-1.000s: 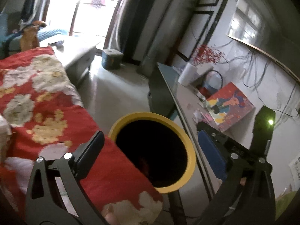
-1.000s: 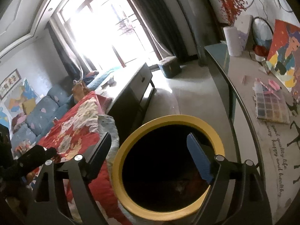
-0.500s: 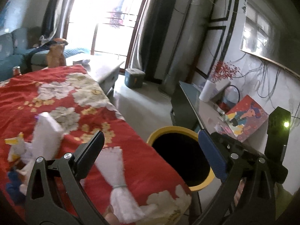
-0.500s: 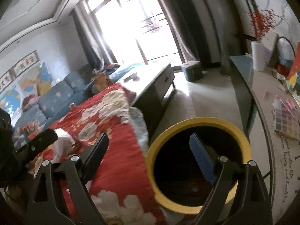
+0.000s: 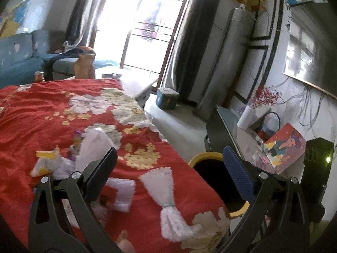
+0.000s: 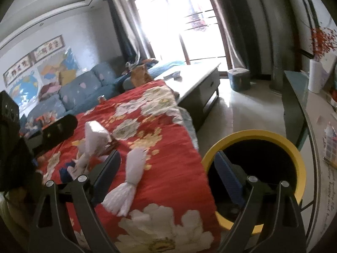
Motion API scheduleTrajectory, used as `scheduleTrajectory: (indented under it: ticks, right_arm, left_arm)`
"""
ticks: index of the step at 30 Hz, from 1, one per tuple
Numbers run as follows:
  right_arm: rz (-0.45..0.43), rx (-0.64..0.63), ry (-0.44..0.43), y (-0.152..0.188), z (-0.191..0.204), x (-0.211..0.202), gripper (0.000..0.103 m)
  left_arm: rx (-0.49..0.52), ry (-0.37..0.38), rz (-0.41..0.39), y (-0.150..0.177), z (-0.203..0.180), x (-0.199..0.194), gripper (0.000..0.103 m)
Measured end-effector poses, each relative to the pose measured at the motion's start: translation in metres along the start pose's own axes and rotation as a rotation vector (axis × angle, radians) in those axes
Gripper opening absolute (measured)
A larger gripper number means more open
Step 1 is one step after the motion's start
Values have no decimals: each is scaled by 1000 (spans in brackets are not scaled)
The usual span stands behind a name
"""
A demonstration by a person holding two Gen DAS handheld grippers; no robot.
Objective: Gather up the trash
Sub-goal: 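Grasp the white foam net with the right gripper while the left grasps a white bag, then carry the foam net and white bag to the bin and release both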
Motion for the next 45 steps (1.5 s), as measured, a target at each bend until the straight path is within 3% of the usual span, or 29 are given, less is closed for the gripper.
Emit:
scheduleTrajectory:
  ticks: [17,23,31,35,39,45]
  right_arm:
    - [122,-146,-81,28,67,36,88]
    - [179,-166,-85,42,77,56,88]
    - [261,-163,-80,58,81,89,88]
    - [291,-170,-76,66,80,98,69]
    - [282,-174,-69,69,77,98,49]
    - [276,-160,-70,70,71,97,40]
  left_arm:
    - [-77,-133,-20,5,72,-31,92]
    - [-64,-168,37,6,92,-25,92]
    - [-26,-147,147,4,96,12,92]
    - [-9,-155,211,4,95,37,91]
    - [-6,-165,254,6,95,55,79]
    - [-33,-170,264,8,96,63,42]
Point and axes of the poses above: each gripper's, at about its wrist camera, not at the fingertips, and x roughly the way its jaws point, z to its left, y to its underside, the point moved 1 cm from there along x, roughly the way its jaws point, and after that the axes turned 2 degrees about y, right-handed, at the moved point
